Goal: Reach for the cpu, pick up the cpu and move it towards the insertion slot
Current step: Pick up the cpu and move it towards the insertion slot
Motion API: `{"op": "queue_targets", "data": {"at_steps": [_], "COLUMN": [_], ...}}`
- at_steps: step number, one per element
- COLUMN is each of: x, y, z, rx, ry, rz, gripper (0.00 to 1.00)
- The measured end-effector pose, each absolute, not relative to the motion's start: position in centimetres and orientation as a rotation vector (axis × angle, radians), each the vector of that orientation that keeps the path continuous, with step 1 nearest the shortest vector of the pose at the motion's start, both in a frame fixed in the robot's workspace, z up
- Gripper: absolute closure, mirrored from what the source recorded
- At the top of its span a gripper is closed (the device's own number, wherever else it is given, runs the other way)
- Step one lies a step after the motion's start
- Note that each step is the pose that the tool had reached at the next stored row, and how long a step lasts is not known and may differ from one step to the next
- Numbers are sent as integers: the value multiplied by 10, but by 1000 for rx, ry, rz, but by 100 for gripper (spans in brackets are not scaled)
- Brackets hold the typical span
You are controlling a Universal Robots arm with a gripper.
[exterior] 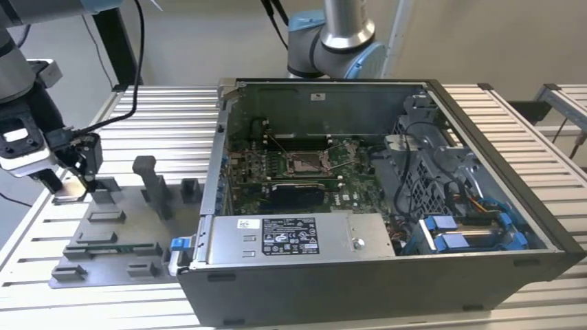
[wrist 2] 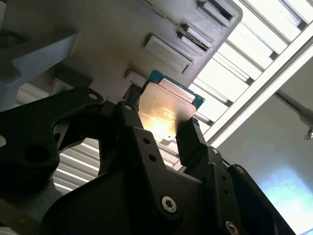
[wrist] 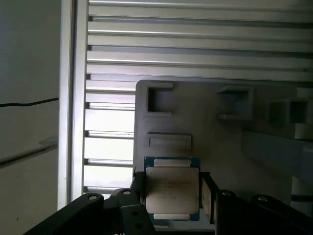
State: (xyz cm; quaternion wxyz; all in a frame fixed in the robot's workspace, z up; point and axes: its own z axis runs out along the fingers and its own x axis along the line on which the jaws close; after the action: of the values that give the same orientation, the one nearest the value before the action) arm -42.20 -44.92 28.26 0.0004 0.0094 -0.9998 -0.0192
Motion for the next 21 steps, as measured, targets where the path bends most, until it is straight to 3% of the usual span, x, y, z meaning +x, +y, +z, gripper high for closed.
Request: {"op": "queue_targets", "data": {"at_steps": [21], "x": [-422], "y": [-449], "z": [320], "rx": [30], "ry": [-3140], "rz": [-60], "gripper": [100]}}
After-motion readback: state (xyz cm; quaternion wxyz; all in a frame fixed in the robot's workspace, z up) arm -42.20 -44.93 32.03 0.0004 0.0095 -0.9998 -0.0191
